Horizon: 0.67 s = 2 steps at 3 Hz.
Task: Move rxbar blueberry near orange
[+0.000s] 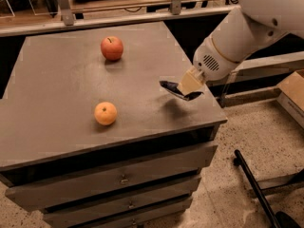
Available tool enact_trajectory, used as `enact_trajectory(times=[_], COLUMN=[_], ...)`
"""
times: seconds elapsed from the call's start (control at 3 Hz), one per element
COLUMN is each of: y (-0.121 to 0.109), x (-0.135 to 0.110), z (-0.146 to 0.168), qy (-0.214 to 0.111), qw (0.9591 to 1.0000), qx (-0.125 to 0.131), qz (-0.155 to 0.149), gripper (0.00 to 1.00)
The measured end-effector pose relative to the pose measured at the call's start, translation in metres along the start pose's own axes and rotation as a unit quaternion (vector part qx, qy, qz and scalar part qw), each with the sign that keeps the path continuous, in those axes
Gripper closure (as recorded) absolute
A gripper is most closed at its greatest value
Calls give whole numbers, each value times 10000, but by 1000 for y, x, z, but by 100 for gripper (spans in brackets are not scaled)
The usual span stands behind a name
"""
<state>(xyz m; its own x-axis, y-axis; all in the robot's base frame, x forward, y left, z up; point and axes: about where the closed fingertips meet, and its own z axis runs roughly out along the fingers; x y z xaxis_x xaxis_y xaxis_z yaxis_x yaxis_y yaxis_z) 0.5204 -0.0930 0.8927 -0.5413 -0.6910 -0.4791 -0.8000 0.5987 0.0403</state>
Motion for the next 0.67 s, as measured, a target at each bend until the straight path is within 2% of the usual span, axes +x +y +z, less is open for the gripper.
enact_trajectory(times=[0.33,0.67], y=[17,40], x=[-18,-31], z=[18,37], qy=[-225,-411], qw=[9983,9924], qx=[-248,-500], qz=[-467,-1043], gripper=[100,100])
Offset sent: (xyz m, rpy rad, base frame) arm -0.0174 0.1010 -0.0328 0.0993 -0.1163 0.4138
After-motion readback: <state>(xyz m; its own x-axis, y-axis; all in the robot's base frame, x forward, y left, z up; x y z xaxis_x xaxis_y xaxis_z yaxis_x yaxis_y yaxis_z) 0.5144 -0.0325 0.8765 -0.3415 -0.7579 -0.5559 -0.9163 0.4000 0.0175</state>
